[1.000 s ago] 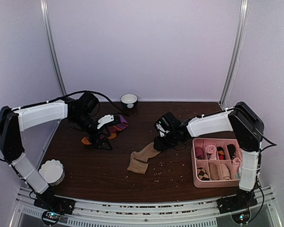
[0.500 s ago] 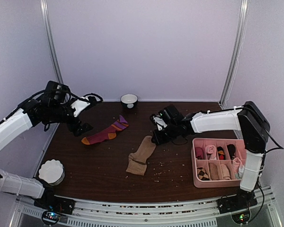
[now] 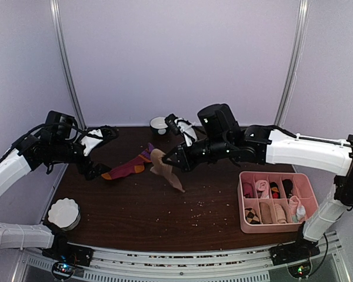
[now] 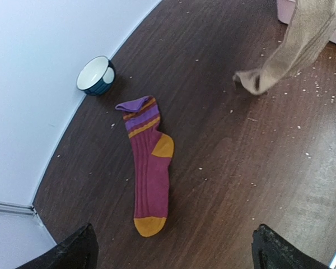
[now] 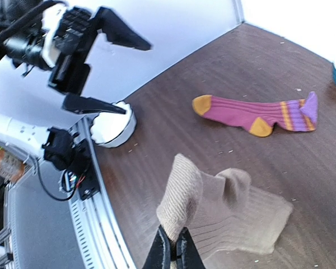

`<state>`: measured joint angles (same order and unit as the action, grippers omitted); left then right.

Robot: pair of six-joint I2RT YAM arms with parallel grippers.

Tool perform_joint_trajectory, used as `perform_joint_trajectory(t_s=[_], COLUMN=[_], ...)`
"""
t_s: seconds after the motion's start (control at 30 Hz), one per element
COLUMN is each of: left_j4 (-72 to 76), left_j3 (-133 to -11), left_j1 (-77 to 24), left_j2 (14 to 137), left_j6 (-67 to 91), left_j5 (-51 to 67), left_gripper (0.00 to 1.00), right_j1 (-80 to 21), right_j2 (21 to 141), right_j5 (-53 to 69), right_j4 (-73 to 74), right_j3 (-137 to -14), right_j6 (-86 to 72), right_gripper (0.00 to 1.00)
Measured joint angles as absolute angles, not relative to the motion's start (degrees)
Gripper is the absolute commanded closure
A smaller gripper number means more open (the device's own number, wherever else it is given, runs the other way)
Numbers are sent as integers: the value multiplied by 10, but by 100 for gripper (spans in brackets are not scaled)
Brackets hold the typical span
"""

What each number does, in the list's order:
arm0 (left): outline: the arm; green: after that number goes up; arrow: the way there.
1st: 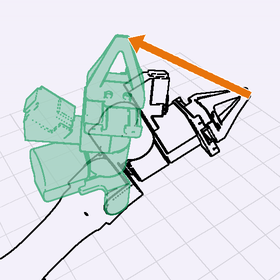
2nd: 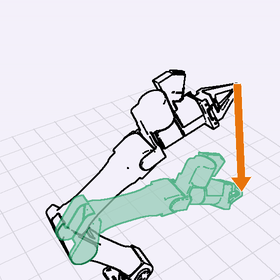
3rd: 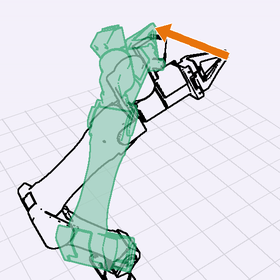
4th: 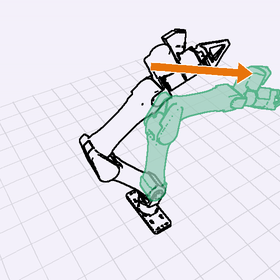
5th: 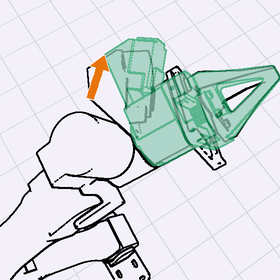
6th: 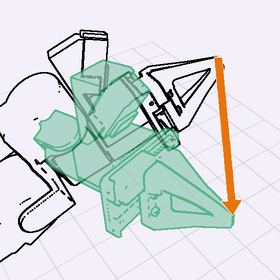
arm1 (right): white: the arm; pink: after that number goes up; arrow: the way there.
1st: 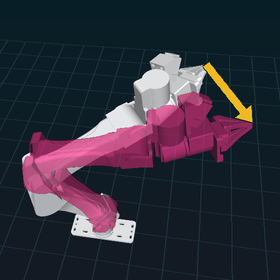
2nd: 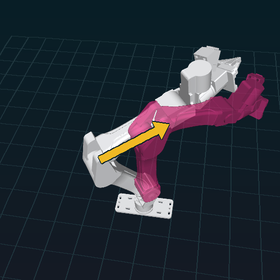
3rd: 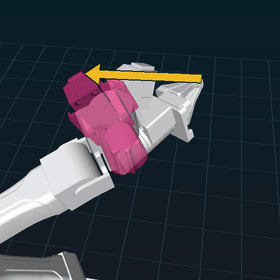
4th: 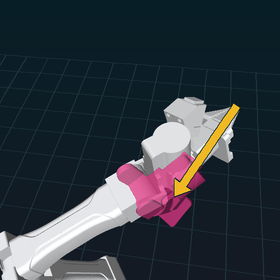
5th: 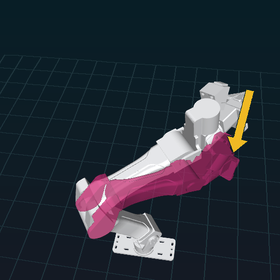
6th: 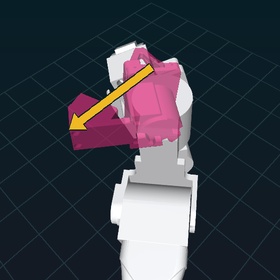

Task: Roll the socks
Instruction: Roll the sock at the center of the board.

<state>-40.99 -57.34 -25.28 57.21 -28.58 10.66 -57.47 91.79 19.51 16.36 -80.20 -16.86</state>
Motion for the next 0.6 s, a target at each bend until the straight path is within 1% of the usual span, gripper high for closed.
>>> perform_joint_trajectory(t_s=[0.2, 0.33, 0.4, 0.5, 0.6], left_j4=[-437, -445, -448, -450, -447], left_j3=[-573, -566, -558, -551, -550], left_j1=[-253, -253, -253, -256, -272], left_j2=[572, 572, 573, 584, 611], left_j6=[-300, -308, -311, -316, -319], left_j5=[178, 209, 222, 242, 249], left_gripper=[2, 2, 4, 6, 9], right_j1=[-590, -573, -555, -521, -491], right_j2=[911, 911, 917, 951, 1014], right_j5=[222, 250, 264, 288, 309], right_j4=[169, 153, 142, 118, 110], right_j3=[-802, -791, -781, -770, -770], right_j6=[-169, -171, -173, -174, -163], right_gripper=[100, 100, 100, 100, 99])
